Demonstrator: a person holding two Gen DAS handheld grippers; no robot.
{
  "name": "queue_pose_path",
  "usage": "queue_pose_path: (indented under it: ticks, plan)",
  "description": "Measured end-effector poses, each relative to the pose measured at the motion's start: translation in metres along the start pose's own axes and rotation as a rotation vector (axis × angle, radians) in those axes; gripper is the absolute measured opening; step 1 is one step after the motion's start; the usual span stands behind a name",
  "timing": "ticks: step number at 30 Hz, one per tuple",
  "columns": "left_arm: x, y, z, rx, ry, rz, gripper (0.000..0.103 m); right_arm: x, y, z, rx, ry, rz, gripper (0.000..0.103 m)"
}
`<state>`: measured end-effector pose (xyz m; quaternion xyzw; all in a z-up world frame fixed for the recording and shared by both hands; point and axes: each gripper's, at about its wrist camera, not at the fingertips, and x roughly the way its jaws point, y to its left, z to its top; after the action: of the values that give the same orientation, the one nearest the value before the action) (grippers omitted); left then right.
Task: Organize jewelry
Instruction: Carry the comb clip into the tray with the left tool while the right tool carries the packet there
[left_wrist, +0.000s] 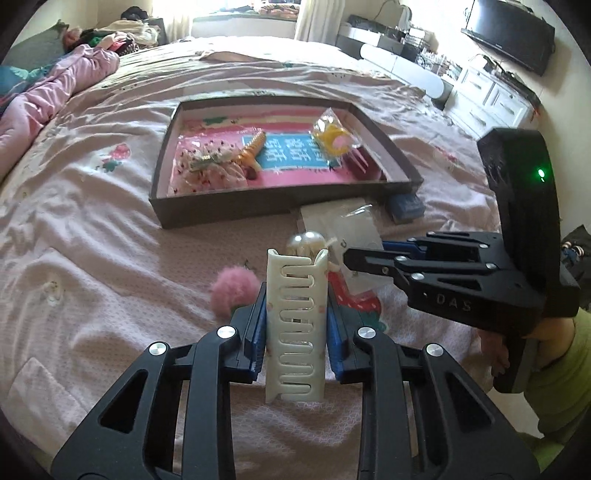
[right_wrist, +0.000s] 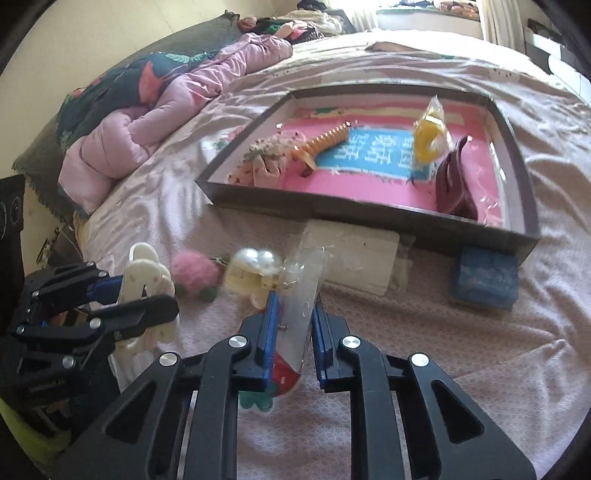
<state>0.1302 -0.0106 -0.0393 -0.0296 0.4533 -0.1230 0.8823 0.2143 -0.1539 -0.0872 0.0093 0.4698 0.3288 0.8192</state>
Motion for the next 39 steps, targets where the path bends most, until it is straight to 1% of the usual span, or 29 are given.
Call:
queue_pose_path:
  ticks: [7, 17, 31, 39]
  plan:
    - [-0.012, 0.008, 0.022, -0.005, -0.035, 0.004, 0.019, -0.028, -0.001, 0.012, -0.01, -0.068, -0.037, 0.015]
    - [-0.025, 0.011, 0.057, 0.001, -0.092, 0.005, 0.019, -0.07, -0.016, 0.035, 0.001, -0.168, -0.101, 0.015]
    - [-0.019, 0.004, 0.103, 0.005, -0.129, -0.014, 0.019, -0.113, -0.048, 0.062, 0.038, -0.275, -0.191, 0.015]
    - [-0.008, -0.009, 0.121, 0.018, -0.127, -0.023, 0.019, -0.125, -0.057, 0.074, 0.058, -0.314, -0.221, 0.015]
